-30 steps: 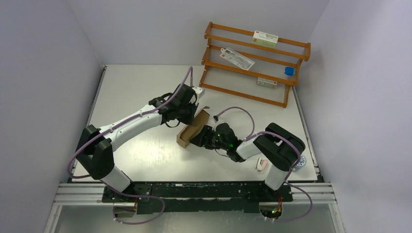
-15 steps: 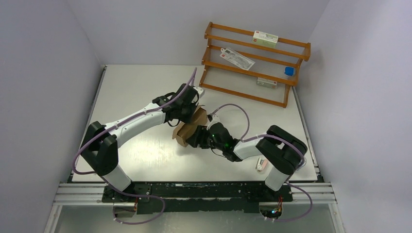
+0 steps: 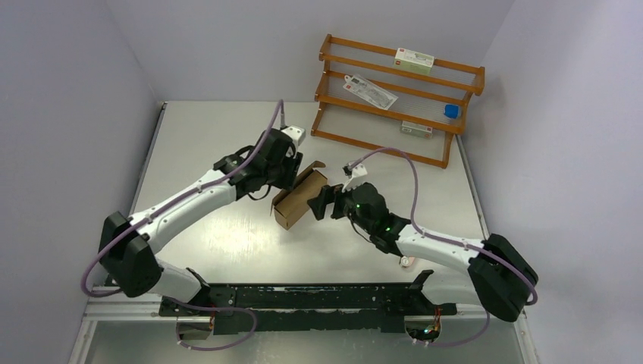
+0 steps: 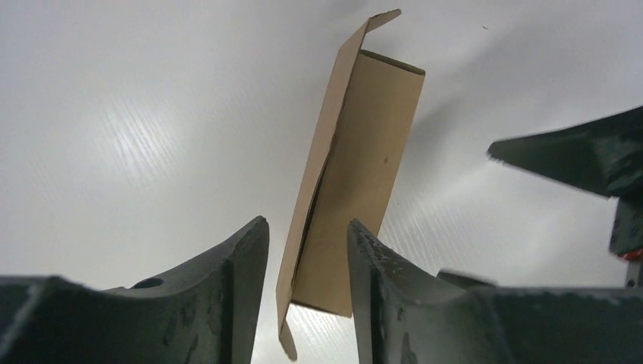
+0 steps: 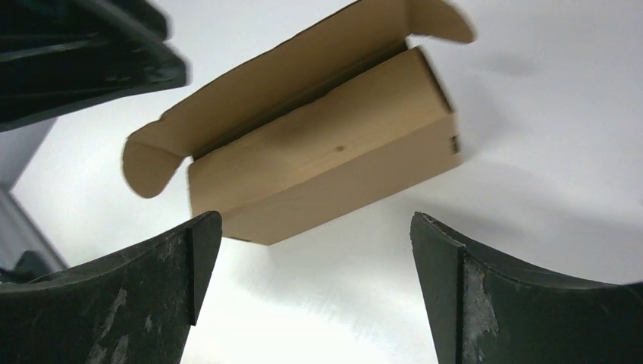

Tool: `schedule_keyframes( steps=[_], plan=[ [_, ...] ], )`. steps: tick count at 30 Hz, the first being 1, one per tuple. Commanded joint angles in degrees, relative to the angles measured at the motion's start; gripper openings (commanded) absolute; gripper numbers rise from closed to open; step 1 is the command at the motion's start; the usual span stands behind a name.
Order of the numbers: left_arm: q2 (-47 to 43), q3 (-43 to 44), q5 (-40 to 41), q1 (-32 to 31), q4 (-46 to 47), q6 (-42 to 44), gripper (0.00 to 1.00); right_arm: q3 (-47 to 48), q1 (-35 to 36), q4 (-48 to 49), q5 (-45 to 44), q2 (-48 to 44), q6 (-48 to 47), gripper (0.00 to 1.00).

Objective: Fold the paper box

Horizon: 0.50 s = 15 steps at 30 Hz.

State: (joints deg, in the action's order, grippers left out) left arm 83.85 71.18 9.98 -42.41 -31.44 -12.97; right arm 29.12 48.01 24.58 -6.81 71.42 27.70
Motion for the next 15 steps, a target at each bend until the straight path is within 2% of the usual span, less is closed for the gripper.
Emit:
schedule_keyframes(
  steps=[1,6,8,12,15],
  plan=[
    [-5.36,-2.69,4.24,1.25,0.21,-3.79,0.5,-0.54,-2.58,-3.78,-3.9,-4.12,-9.63,1.0],
    [-11.66,-9.29,4.29,4.4,-0.29,-7.2,0.57,7.37,-3.71,-11.93,-8.8,-2.46,-18.58,1.0],
    [-14.36,-12.66,3.21,6.41,-0.01,-8.66,0.6,10.51,-5.22,-14.3,-6.94,-0.67,-22.09,1.0],
    [-20.18,-19.88,-0.75,8.39,1.69,-11.52,0.62,12.79,-13.97,-12.44,11.84,2.03,-25.46,0.86],
    [-25.42,-24.59,-2.41,8.48,2.81,-13.09,0.63,13.54,-20.84,-9.51,20.49,5.32,-27.21,0.85]
  ],
)
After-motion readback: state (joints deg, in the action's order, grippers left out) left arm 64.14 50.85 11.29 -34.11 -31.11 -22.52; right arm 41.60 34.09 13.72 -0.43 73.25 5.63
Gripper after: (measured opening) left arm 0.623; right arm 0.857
